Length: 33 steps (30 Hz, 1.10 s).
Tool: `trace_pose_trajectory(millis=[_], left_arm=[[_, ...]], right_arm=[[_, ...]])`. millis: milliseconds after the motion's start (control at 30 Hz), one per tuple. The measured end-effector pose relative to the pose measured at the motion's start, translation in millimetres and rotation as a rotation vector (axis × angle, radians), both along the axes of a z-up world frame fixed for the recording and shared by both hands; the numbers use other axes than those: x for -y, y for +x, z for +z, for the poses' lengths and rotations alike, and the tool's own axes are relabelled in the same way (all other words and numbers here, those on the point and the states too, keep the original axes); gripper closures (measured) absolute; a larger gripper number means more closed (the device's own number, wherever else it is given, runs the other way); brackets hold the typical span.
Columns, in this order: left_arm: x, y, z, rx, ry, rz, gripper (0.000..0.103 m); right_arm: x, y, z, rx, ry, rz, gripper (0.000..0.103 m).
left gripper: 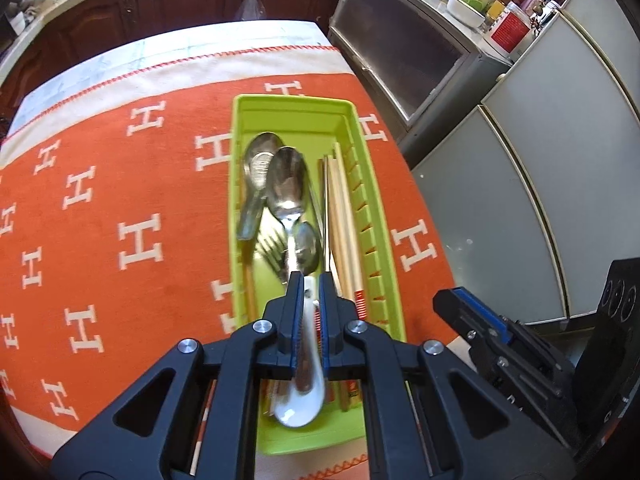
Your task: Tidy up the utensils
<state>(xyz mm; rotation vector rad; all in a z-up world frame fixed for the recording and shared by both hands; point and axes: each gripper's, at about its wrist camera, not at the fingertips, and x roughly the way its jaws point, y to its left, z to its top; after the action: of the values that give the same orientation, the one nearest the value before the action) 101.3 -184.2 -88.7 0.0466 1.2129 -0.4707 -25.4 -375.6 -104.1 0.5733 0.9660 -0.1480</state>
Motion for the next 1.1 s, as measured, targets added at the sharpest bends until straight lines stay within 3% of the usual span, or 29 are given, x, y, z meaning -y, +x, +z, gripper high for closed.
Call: trace_pose_trajectory(millis=[367,633,900,1100], left_arm=[[-51,-26,12,0.050,0.054,0.040,0.099],[-104,-43,20,0.085,0.073,0.126,0.098],[-165,-65,38,0.174,0.116,0.238,0.078],[-198,-84,69,0.266,0.122,0.313,0.065]], right_arm=[[-32,-3,10,0.001,-0.025,0.063,0.085],[-63,-8,19,-0.004,-0.059,0.135,0.084],[-120,-8,44,0.034,-0.095,0.249,0.081],[-165,3,85,0.092,-0.104,0.332,0.080]])
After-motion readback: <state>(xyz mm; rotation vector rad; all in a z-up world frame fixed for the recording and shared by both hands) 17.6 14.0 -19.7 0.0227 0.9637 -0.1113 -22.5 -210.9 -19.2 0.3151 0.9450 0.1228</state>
